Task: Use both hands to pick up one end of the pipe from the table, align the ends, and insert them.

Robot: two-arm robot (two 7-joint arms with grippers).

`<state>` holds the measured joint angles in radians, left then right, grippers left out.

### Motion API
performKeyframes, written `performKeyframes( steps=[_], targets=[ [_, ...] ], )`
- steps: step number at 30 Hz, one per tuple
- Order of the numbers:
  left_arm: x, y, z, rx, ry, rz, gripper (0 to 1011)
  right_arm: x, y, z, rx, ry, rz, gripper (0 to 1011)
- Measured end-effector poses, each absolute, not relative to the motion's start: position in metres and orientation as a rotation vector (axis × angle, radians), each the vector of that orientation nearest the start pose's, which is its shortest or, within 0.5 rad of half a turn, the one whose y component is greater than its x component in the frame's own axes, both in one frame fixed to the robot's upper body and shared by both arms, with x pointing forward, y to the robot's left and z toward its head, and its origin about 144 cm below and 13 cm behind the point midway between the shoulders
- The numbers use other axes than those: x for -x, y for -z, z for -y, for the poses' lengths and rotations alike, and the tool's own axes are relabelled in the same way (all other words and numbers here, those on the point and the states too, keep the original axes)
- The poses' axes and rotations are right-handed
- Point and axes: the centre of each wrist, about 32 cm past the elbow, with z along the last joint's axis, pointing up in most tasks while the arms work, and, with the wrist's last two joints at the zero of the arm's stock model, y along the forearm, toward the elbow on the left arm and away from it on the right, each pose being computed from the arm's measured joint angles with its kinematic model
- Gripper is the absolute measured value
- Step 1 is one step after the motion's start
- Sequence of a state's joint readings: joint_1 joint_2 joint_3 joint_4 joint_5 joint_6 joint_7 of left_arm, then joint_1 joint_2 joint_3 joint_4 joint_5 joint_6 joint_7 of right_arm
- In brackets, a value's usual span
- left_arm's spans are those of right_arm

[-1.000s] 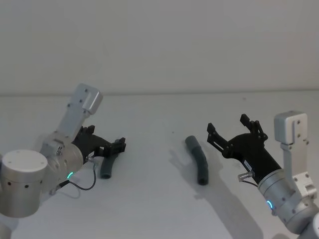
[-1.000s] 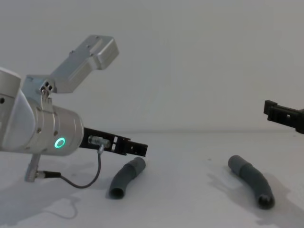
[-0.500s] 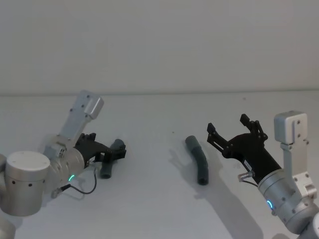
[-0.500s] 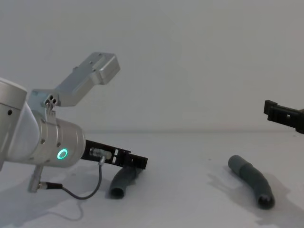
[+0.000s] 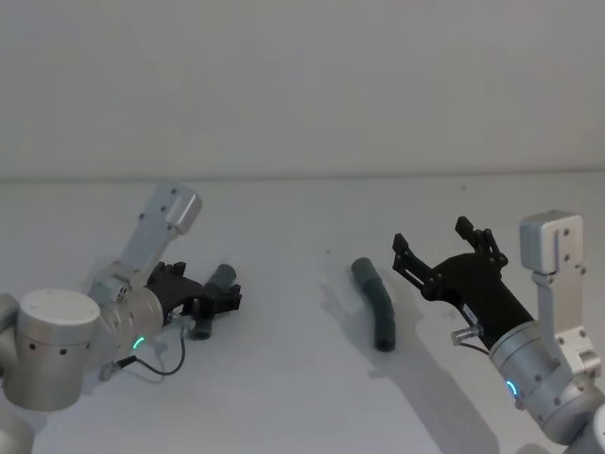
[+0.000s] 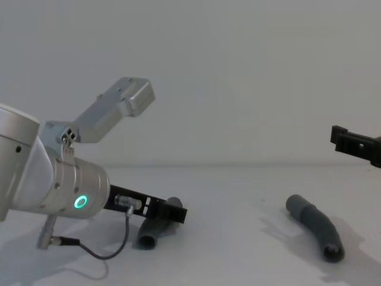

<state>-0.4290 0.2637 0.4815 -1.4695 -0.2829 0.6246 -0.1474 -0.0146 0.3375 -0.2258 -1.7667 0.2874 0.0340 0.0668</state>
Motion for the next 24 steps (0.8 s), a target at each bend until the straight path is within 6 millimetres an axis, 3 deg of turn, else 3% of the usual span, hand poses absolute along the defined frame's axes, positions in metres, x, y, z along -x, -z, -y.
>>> performKeyframes(
  steps=[24],
  targets=[
    [-0.5444, -1.2243, -0.168, -0.48, -1.01, -0.183, 1000, -0.4433, -1.1887, 0.2371, -0.026, 1.229, 0.075, 1004]
  ],
)
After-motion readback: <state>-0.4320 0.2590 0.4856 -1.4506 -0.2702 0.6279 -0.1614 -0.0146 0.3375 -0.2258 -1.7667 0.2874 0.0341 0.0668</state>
